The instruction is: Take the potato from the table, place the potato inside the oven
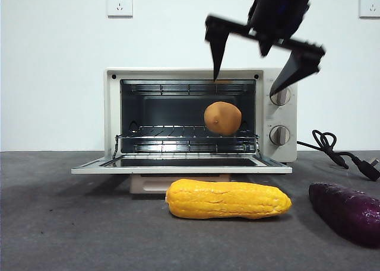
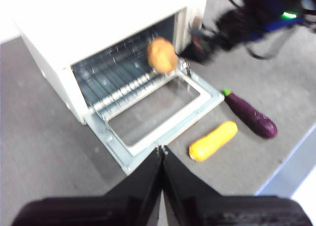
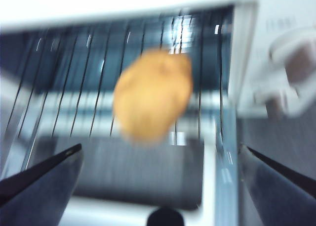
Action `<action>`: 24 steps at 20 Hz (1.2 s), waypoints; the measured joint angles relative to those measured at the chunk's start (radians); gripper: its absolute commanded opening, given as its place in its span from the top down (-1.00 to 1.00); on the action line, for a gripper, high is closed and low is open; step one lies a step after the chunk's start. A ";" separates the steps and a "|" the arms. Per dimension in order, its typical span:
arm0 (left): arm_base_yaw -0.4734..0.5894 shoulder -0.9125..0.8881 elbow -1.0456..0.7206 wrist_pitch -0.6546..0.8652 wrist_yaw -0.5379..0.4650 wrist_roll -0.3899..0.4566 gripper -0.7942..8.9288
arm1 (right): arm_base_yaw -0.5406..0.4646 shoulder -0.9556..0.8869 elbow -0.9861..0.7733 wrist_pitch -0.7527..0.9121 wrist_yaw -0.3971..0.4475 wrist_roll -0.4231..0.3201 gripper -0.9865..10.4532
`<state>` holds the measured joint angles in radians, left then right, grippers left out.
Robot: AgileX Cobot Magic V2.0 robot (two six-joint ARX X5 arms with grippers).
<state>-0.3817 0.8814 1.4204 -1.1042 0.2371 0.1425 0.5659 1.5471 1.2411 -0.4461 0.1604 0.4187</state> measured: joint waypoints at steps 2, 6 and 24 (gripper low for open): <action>0.000 0.020 -0.001 0.017 0.000 -0.001 0.85 | 0.014 -0.055 0.000 -0.080 -0.004 -0.027 -0.12; 0.000 0.068 -0.072 0.153 0.002 -0.013 0.85 | 0.051 -0.187 0.000 -0.259 -0.004 -0.111 -0.11; 0.313 0.630 -0.544 0.916 0.332 -0.234 0.85 | 0.109 -0.889 0.000 -0.723 -0.004 -0.168 -0.11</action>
<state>-0.0685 1.5116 0.8764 -0.1879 0.5690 -0.0917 0.6750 0.6582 1.2411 -1.1687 0.1562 0.2508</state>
